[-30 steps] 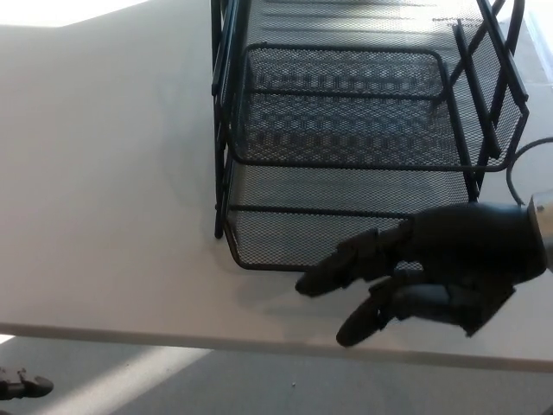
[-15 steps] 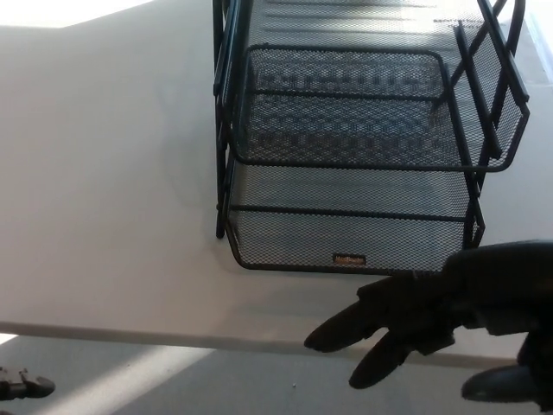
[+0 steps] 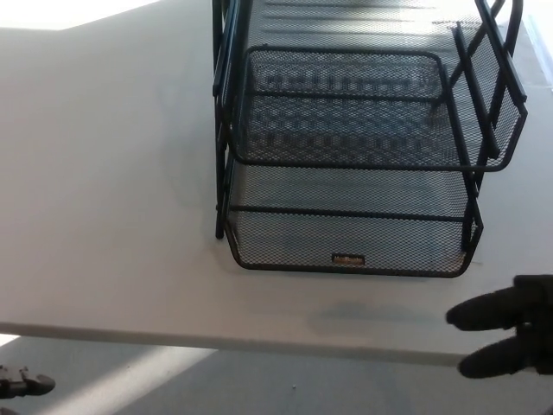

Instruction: A balck drawer is kept on the middle of the table and the robot uses its right hand to push it back away from the robot

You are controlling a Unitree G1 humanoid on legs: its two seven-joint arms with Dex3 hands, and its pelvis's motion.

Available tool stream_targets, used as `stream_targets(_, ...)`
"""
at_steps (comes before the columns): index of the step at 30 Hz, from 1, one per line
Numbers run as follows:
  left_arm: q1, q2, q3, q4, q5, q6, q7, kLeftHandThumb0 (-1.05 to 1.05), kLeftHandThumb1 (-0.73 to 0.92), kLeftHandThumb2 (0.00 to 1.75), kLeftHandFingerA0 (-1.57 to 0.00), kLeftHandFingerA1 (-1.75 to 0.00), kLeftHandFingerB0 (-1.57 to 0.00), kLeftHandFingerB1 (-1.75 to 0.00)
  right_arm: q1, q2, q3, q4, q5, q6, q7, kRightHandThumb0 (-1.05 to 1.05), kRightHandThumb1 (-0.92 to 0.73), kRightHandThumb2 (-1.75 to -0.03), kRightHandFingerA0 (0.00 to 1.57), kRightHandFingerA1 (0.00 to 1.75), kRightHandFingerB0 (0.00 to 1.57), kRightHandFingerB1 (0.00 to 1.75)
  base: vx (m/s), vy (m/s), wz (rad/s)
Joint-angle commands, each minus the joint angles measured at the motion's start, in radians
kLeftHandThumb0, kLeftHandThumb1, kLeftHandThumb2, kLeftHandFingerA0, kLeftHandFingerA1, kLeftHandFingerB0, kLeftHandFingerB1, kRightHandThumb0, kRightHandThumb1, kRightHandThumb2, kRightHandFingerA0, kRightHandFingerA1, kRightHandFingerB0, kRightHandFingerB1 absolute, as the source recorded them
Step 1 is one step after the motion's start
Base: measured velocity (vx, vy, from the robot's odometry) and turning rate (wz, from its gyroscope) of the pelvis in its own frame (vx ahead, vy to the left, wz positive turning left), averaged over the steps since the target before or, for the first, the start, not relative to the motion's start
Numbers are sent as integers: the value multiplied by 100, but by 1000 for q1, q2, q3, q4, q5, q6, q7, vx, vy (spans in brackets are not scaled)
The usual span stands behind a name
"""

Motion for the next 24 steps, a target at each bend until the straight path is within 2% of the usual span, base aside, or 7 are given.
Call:
stream_targets(1, 29, 31, 3, 28, 9, -21, 38, -34, 51, 105, 0, -48, 0, -46, 228, 55, -146, 362, -106, -338, -28, -37, -48, -106, 1, 47, 0, 47, 0, 0, 0)
stream_targets(3, 47, 39, 2, 42, 11, -29, 41, -34, 50, 104, -1, -48, 0, -47, 255, 47, -143, 435, -136, -371, -52, -37, -49, -107, 1, 47, 0, 46, 0, 0, 0)
stream_targets(4, 51, 42, -2, 40, 18, -17, 48, -65, 76, 64, -19, -29, -18, -27, 257, 43, -143, 474, -140, -374, -60, -37, -49, -107, 1, 47, 0, 46, 0, 0, 0)
stream_targets(10, 82, 52, -22, 47, 43, -26, 67, -65, 77, 64, -21, -30, -19, -27, 287, 15, -136, 621, -157, -438, -62, -38, -48, -107, 1, 47, 0, 46, 0, 0, 0)
stream_targets(11, 79, 50, -22, 53, 41, -26, 66, -64, 75, 63, -20, -29, -19, -27, 290, 5, -136, 648, -161, -432, -73, -77, -85, -65, 21, 34, 21, 31, 0, 0, 0)
stream_targets(17, 80, 45, -22, 78, 39, -31, 71, -65, 75, 63, -20, -29, -19, -27, 279, -20, -123, 800, -180, -458, -112, -71, -85, -66, 24, 33, 23, 31, 0, 0, 0)
stream_targets(24, 104, 32, -29, 114, 48, 24, 100, -62, 75, 63, -21, -29, -20, -27, 158, -35, -24, 1223, -260, -512, -196, -75, -80, -65, 29, 34, 26, 32, 0, 0, 0)
